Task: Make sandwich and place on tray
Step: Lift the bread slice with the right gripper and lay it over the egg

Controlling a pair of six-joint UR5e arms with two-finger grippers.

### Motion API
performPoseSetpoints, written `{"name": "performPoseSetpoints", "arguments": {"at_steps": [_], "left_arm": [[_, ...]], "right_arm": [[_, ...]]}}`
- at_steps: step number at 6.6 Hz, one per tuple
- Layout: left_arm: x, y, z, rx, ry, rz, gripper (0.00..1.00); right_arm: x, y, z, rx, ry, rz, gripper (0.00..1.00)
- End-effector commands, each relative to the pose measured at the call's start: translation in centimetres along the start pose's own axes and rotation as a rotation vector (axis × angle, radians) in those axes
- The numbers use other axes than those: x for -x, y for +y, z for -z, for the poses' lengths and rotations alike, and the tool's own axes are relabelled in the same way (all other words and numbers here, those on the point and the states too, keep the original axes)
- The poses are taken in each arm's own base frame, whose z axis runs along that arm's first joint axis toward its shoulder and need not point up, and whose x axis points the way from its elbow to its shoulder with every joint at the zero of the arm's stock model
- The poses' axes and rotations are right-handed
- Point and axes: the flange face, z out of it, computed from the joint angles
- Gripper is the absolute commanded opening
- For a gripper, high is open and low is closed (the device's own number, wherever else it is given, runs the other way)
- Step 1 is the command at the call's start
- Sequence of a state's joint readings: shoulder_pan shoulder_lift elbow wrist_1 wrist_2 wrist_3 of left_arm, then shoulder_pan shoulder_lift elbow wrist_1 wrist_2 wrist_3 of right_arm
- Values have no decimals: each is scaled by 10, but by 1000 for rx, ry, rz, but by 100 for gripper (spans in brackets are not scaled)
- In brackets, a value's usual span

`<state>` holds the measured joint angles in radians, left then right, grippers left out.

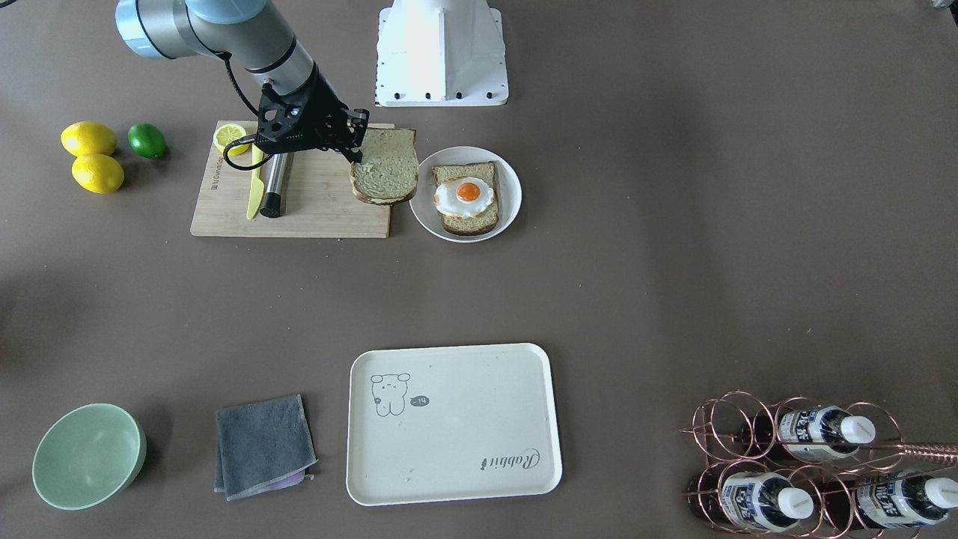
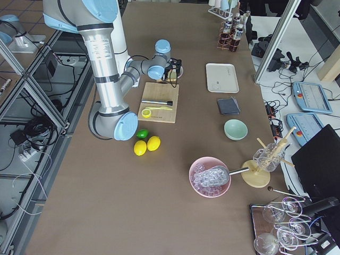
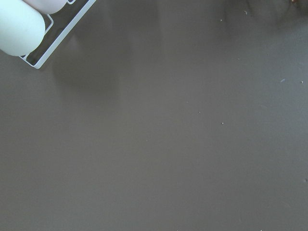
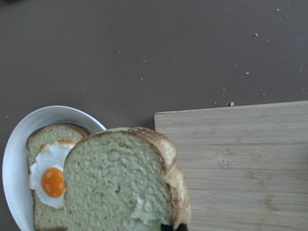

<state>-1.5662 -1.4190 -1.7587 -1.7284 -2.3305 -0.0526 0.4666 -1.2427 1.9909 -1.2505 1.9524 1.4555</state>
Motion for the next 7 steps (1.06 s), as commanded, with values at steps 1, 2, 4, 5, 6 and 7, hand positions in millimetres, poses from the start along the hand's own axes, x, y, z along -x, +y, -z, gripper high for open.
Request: {"name": "performPoseSetpoints", "arguments": {"at_steps": [1, 2, 4, 5, 6, 7], "left_arm": [[1, 2, -1, 3, 1, 2, 97], [1, 3, -1, 4, 1, 3, 97], [4, 9, -4, 11, 1, 9, 97], [4, 10, -3, 8, 0, 6, 97], [3, 18, -1, 6, 0, 6, 97], [3, 23, 0, 7, 0, 9, 97]], "right_arm": [[45, -1, -6, 7, -46, 7, 0], [65, 4, -25, 24, -45, 16, 0], [71, 1, -73, 32, -115, 32, 0], [67, -1, -90, 37, -137, 5, 0], [68, -2, -90, 36, -135, -9, 0], [63, -2, -97, 40, -119, -37, 0]]}}
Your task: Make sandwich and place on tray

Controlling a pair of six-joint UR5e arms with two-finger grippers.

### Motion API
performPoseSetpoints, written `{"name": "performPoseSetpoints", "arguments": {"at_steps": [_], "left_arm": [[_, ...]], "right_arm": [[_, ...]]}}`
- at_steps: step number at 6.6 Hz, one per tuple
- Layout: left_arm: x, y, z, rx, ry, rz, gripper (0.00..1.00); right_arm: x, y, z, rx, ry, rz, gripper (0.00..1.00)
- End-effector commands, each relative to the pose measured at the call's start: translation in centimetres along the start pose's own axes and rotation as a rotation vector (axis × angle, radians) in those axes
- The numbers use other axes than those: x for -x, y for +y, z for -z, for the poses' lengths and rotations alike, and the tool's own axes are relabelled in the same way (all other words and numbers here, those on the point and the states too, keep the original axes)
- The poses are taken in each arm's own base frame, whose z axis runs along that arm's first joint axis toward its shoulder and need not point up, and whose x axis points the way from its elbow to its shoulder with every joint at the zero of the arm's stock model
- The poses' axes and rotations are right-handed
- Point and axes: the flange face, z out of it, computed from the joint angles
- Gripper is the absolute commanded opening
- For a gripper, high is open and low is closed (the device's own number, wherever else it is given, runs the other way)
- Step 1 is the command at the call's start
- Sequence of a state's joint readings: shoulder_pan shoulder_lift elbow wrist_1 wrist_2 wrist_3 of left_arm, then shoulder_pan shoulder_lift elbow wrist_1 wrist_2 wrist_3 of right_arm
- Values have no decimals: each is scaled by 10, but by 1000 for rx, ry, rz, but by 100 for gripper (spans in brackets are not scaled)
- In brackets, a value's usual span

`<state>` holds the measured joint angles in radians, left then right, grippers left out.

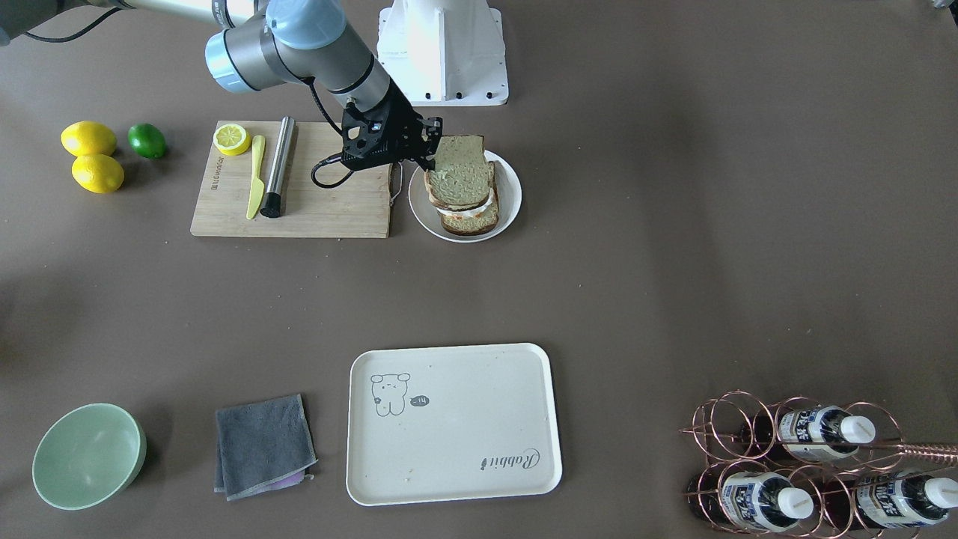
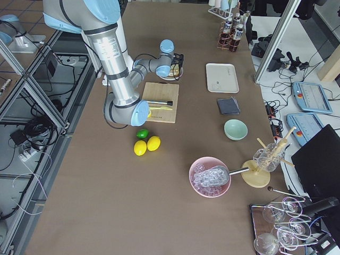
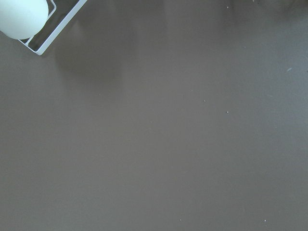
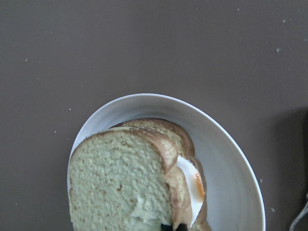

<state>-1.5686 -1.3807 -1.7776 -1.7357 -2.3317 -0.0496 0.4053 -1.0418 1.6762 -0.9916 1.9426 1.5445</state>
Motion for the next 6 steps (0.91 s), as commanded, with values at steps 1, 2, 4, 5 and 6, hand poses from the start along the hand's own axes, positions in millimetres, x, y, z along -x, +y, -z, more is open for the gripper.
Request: {"name": "performPoseSetpoints", "arguments": {"at_steps": [1, 2, 4, 5, 6], "left_arm": [[-1, 7, 2, -1, 0, 1, 97], [-2, 7, 2, -2, 0, 0, 97], [-1, 7, 2, 0, 0, 3, 97], [-2, 6, 1, 1, 0, 0, 97], [-10, 3, 5, -12, 18, -19, 97]], "right_arm": [[-4, -1, -7, 3, 5, -29, 0], [-4, -1, -8, 3, 8, -39, 0], [22, -5, -15, 1, -7, -51, 39], [23, -7, -19, 1, -1, -50, 55], [20, -10, -17, 2, -2, -46, 83]]}}
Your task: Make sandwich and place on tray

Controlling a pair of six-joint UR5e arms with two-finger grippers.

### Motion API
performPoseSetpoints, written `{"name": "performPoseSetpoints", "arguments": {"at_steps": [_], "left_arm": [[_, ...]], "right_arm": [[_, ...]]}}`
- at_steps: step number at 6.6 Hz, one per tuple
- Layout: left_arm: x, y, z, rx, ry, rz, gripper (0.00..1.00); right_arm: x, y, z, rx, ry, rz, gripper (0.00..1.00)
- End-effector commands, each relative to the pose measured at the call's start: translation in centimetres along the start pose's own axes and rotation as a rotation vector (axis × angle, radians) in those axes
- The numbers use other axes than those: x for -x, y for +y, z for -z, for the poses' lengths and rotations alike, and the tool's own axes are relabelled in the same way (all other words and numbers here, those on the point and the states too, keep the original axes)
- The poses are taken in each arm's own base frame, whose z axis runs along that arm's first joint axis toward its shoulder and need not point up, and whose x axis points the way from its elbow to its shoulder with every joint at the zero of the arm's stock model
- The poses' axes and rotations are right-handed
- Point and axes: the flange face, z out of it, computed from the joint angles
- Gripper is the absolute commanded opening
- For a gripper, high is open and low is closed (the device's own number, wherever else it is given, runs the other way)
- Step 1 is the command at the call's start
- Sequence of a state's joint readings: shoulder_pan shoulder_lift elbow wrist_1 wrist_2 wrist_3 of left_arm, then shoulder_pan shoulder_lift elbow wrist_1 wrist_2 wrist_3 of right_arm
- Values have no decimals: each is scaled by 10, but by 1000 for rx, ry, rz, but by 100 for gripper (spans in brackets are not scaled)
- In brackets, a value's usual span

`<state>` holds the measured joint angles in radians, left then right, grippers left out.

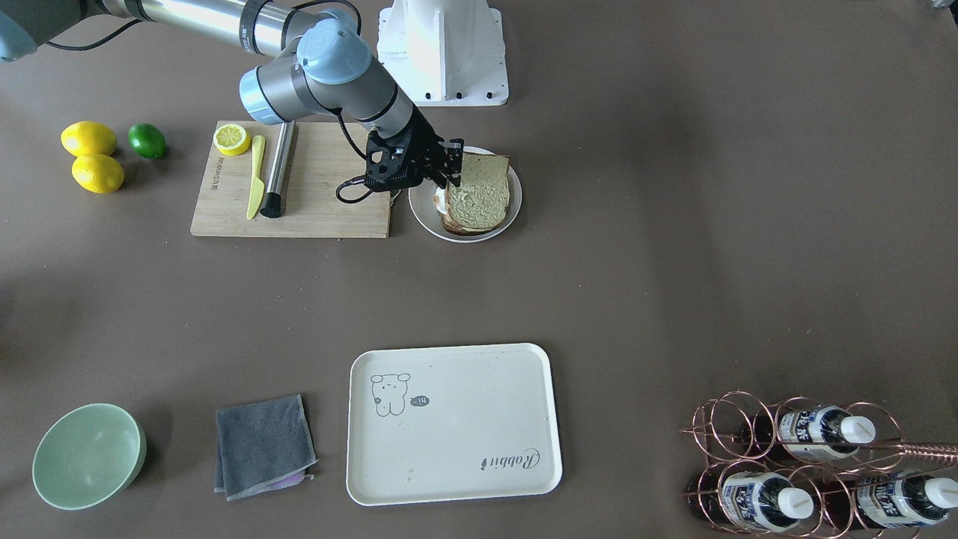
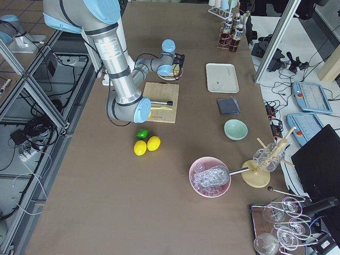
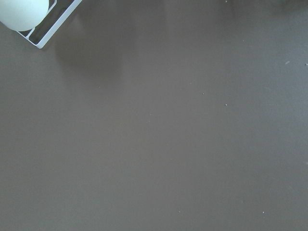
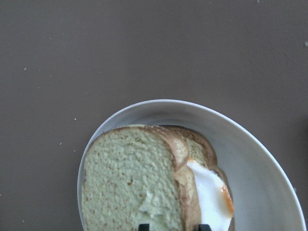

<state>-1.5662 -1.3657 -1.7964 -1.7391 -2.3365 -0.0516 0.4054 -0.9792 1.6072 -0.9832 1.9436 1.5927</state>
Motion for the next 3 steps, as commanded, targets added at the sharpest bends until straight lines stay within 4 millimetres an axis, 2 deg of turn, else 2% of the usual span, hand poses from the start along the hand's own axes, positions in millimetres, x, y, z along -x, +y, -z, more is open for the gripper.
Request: {"name": "performPoseSetpoints", "arguments": {"at_steps": [1, 2, 3], "left_arm": [[-21, -9, 1, -22, 55, -48, 97], [-44, -25, 2, -39, 82, 19, 97], [-81, -35, -9, -48, 120, 50, 97]], "right_arm": [[-2, -12, 7, -4, 2, -3, 100], [-1, -22, 21, 17, -10, -7, 100], [-7, -41, 47, 19, -24, -18, 100]]}}
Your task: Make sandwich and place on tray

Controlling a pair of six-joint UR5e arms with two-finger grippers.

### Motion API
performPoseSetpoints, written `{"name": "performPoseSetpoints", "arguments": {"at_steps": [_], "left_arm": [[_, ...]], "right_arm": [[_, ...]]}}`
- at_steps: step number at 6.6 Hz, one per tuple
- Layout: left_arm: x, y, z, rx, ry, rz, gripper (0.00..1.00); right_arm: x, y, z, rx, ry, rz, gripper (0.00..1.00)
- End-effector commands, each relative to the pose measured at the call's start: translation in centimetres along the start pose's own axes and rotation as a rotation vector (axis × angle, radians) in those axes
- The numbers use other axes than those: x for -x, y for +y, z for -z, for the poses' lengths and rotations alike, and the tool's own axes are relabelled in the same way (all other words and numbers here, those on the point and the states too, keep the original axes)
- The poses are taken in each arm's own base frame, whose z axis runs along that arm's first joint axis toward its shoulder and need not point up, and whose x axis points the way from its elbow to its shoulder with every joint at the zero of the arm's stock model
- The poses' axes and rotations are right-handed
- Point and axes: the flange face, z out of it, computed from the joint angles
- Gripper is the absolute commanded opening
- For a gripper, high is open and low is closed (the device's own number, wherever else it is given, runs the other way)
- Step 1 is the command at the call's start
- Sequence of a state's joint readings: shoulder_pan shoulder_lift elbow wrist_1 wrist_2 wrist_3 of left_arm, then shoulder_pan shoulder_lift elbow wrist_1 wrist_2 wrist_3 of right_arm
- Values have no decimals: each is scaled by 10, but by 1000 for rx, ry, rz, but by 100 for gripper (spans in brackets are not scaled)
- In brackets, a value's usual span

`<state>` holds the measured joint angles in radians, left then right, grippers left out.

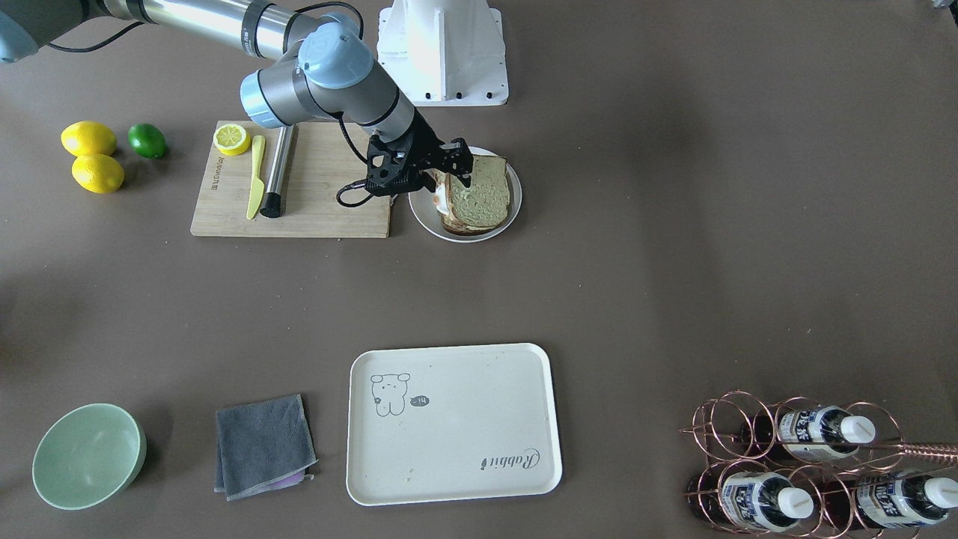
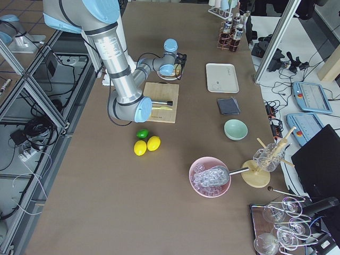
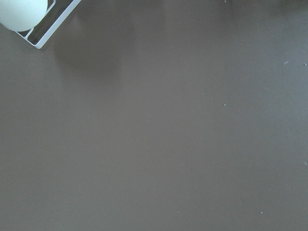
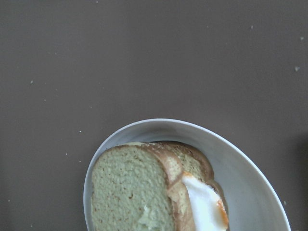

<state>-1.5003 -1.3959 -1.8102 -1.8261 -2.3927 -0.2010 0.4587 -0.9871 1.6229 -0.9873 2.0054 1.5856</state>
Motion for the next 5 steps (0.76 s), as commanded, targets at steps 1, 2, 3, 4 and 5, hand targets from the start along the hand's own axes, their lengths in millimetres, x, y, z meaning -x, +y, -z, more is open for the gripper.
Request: {"name": "performPoseSetpoints", "arguments": {"at_steps": [1, 2, 3, 4, 5], "left_arm": [[-87, -20, -19, -7, 134, 146, 97], [-153, -16, -39, 22, 203, 212, 98], [-205, -10, -50, 30, 237, 229, 98], [-276, 5, -69, 63, 247, 257, 98], [-357, 28, -100, 72, 251, 265, 97]], "right_arm": [[-12, -22, 48, -13, -33, -9, 100], [-17, -33, 58, -31, -32, -16, 100], [-36, -56, 72, -31, 9, -49, 100], [-55, -76, 100, -24, 60, -10, 100], [-80, -79, 127, -40, 113, 82, 100]]}}
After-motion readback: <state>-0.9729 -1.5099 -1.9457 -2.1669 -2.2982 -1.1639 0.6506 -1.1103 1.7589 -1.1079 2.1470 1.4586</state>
